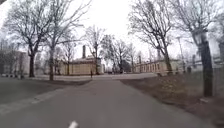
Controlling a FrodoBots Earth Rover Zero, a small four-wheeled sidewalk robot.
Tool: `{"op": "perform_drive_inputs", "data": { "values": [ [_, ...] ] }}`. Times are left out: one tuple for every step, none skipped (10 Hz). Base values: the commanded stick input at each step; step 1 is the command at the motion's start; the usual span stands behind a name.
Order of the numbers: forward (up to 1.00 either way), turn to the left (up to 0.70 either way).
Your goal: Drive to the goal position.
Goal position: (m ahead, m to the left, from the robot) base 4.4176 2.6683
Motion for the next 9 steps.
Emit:
{"op": "perform_drive_inputs", "data": {
  "values": [
    [1.0, 0.01],
    [1.0, 0.01],
    [1.0, 0.01],
    [1.0, 0.01],
    [1.0, 0.01],
    [1.0, 0.01],
    [1.0, 0.01],
    [1.0, 0.01],
    [1.0, 0.01]
  ]
}}
